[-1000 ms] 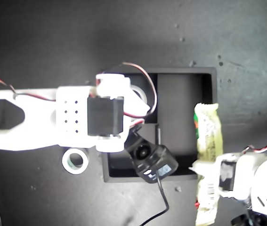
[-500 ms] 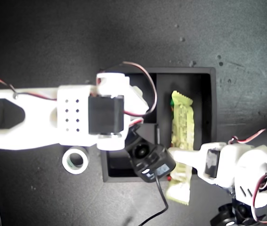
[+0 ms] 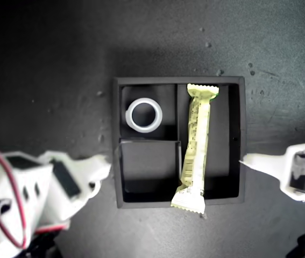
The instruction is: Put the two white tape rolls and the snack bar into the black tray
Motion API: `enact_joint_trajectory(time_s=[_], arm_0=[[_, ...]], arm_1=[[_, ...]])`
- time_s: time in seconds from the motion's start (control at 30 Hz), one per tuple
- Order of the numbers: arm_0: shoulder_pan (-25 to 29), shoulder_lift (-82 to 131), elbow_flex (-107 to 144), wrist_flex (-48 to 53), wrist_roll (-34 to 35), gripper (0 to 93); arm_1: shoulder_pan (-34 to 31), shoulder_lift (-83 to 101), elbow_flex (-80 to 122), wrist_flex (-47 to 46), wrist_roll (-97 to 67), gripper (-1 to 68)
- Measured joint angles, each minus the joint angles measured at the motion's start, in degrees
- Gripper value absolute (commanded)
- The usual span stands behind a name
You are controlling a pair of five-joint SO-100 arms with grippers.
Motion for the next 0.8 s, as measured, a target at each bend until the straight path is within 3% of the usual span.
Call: enact_joint_trajectory(time_s=[0.17,0.27,0.47,0.8], arm_0=[[10.5,-2.3,3.4,-2.5,-9.2,14.3],[12.6,-6.1,5.7,-5.4,-12.7,14.3],[12.3,-16.1,8.5,-14.1,-16.7,14.4],[10.5,-25.0,8.3,-15.6,-20.0,14.8]], arm_1=[[2.5,11.9,17.7,-4.0,11.4,7.9],[2.2,17.1,27.9,-9.1,15.4,7.4],[-0.2,19.3,38.6,-17.9,19.8,6.8],[-8.0,19.5,41.5,-22.7,22.9,6.6]])
